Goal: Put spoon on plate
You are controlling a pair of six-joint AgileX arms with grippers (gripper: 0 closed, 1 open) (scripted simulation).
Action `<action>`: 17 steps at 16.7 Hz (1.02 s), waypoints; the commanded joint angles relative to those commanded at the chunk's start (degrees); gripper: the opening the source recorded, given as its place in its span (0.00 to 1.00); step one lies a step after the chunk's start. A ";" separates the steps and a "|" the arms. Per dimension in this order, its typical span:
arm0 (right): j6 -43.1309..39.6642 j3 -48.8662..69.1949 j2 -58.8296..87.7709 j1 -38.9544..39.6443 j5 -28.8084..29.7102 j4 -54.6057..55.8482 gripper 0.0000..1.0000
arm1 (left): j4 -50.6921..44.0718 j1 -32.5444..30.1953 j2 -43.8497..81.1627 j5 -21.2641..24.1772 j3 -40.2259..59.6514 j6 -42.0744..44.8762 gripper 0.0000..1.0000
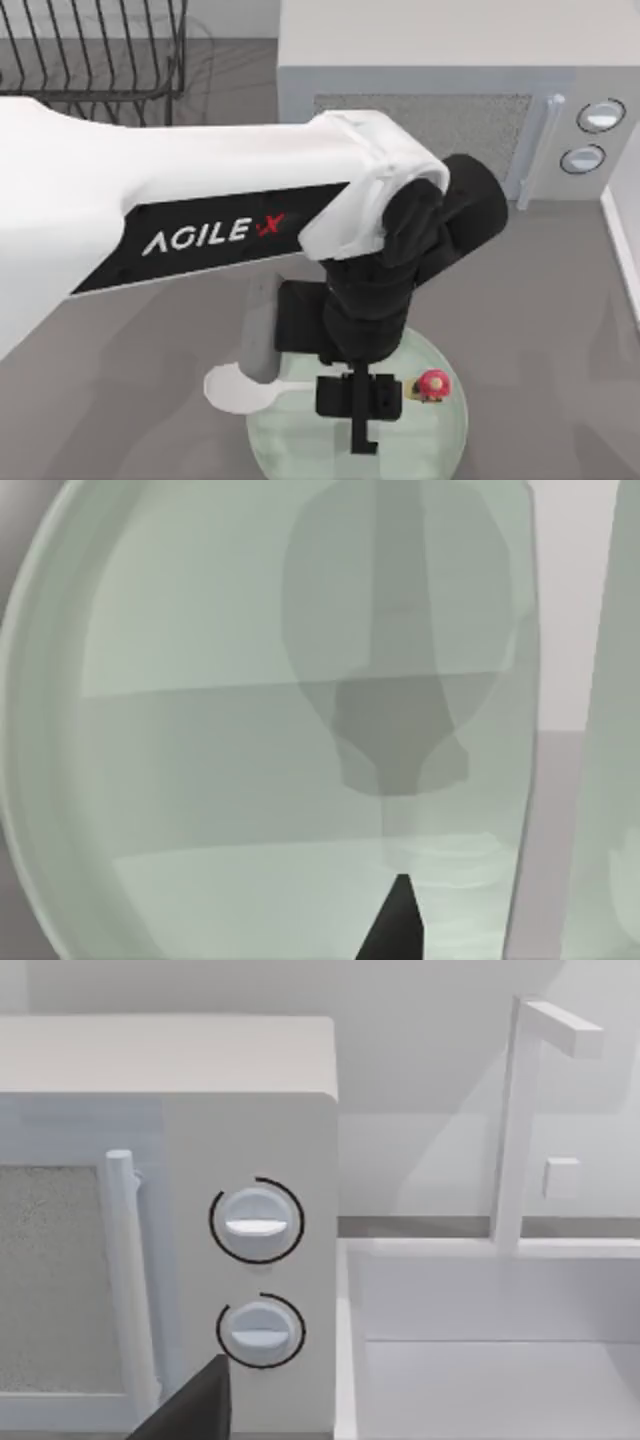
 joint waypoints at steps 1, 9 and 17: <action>0.00 0.00 0.00 0.00 0.00 0.00 1.00 | -0.02 0.23 0.17 0.06 -0.16 0.16 0.00; 0.00 0.00 0.00 0.00 0.00 0.00 1.00 | 3.69 -2.99 -0.37 2.04 -0.87 1.98 0.00; 0.00 0.00 0.00 0.00 0.00 0.00 1.00 | 9.13 -5.47 -1.49 3.59 -2.10 3.41 0.00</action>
